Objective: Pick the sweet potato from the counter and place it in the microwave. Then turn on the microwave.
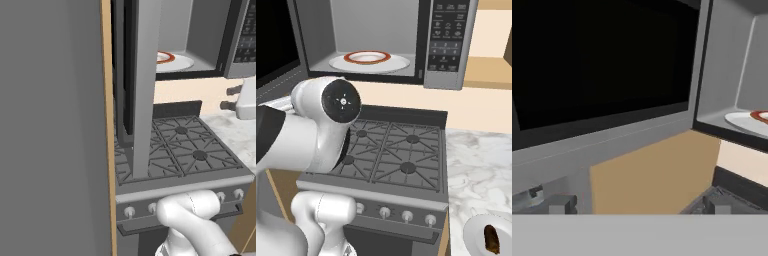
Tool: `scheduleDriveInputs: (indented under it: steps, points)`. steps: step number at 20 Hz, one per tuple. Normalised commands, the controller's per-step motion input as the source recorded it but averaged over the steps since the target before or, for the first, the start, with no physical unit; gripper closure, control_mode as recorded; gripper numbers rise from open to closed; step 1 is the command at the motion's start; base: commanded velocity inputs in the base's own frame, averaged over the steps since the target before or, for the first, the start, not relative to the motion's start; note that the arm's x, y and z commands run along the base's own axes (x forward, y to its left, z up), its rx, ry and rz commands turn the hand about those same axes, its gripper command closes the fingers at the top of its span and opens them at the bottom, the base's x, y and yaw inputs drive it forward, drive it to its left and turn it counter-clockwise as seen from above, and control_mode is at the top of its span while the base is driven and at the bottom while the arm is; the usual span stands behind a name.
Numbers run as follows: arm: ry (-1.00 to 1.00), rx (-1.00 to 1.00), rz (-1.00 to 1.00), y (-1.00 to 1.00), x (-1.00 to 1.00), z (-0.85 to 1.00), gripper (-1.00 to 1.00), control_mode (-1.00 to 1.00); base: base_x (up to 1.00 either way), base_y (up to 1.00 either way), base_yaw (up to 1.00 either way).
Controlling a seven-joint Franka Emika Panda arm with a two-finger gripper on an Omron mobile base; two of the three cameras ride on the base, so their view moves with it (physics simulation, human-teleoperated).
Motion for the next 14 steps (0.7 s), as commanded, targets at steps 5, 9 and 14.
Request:
scheduleDriveInputs:
  steps: [5,9,14]
  points:
    - [0.06,-0.15,-0.21,-0.37,0.19,-0.17,-1.0,-1.0,0.0,0.0,0.0]
    - [0.06,-0.15,-0.21,-0.36,0.12,-0.26,-1.0,-1.0,0.0,0.0,0.0]
    - [0.06,-0.12,-0.24,-0.37,0.15,-0.16,-1.0,-1.0,0.0,0.0,0.0]
